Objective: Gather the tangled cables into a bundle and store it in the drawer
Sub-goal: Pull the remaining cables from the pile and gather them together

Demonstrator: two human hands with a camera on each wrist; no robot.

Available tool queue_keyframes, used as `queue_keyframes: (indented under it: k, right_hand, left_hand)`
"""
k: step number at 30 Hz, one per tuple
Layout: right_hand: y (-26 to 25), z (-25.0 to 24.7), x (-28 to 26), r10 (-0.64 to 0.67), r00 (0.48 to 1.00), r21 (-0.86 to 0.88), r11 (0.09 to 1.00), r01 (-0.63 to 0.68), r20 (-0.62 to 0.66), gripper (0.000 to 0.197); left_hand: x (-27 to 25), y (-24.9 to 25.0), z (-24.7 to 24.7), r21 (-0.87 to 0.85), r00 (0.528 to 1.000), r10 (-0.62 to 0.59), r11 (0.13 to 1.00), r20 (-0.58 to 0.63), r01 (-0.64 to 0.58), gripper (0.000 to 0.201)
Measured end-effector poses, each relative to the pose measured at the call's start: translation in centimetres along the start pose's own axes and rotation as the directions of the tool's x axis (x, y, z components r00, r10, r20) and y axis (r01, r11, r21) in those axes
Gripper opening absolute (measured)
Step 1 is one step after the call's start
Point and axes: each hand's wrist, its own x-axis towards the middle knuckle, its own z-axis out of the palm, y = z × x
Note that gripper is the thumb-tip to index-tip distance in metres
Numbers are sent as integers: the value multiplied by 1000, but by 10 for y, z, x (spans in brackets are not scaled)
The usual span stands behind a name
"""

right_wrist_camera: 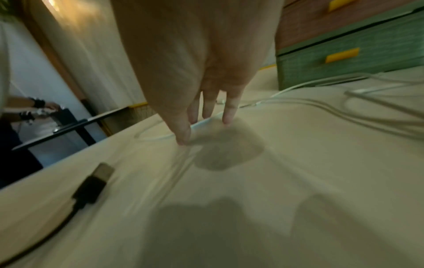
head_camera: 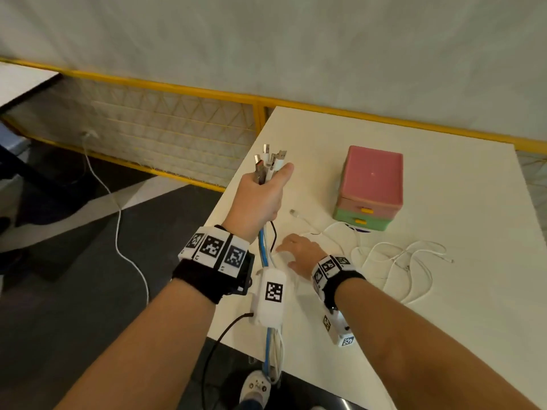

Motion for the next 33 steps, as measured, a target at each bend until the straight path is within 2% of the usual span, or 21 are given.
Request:
queue_keyframes:
  k: [3, 5, 7, 9, 12, 14, 17, 22, 24, 26, 29, 33]
  right_hand:
    - [0, 6, 5, -42, 999, -149, 988, 40, -10, 23]
    - [4, 6, 4, -36, 999, -148, 988, 34, -9, 19]
    - [8, 1, -1, 21, 997, -26, 999, -23, -78, 22]
    - [10, -12, -11, 120, 964, 198, 978, -73, -238, 21]
    - [2, -40, -35, 229, 859, 516, 855, 47, -457, 11]
    - [-7, -57, -55, 225, 826, 594, 789, 156, -516, 10]
    - [-19, -69, -84, 126, 839, 559, 796, 234, -530, 13]
    - [-19, -69, -115, -3, 894, 496, 831, 251, -447, 12]
    - [-16, -73, -123, 11, 893, 480, 847, 231, -449, 14]
    - [-18, -85, -129, 95, 880, 520, 834, 184, -465, 21]
    - [-27, -110, -132, 238, 844, 694, 692, 199, -480, 31]
    - [-39, -134, -132, 350, 802, 835, 460, 302, -483, 28]
  left_hand:
    - [2, -7, -8, -1, 1000, -25, 1000, -17, 25, 52]
    - [2, -11, -12, 0, 998, -40, 999, -43, 40, 52]
    - [3, -15, -15, 8, 996, -55, 998, -64, 55, 50]
    - [5, -20, -18, 46, 994, -68, 996, -83, 72, 46]
    - [10, -28, -19, 175, 992, -116, 977, -58, 124, 38]
    - [11, -30, -11, 254, 987, -159, 954, -11, 156, 37]
    - [11, -26, 10, 217, 980, -171, 965, 99, 146, 39]
    - [5, -18, 39, 0, 970, -66, 998, 233, 68, 29]
    - [2, -20, 45, -8, 958, 5, 1000, 288, -3, 31]
    - [-2, -22, 48, 17, 932, 75, 996, 354, -87, 31]
    - [-10, -25, 53, 43, 895, 123, 987, 429, -156, 24]
    - [-20, -24, 56, 56, 846, 183, 969, 501, -242, 22]
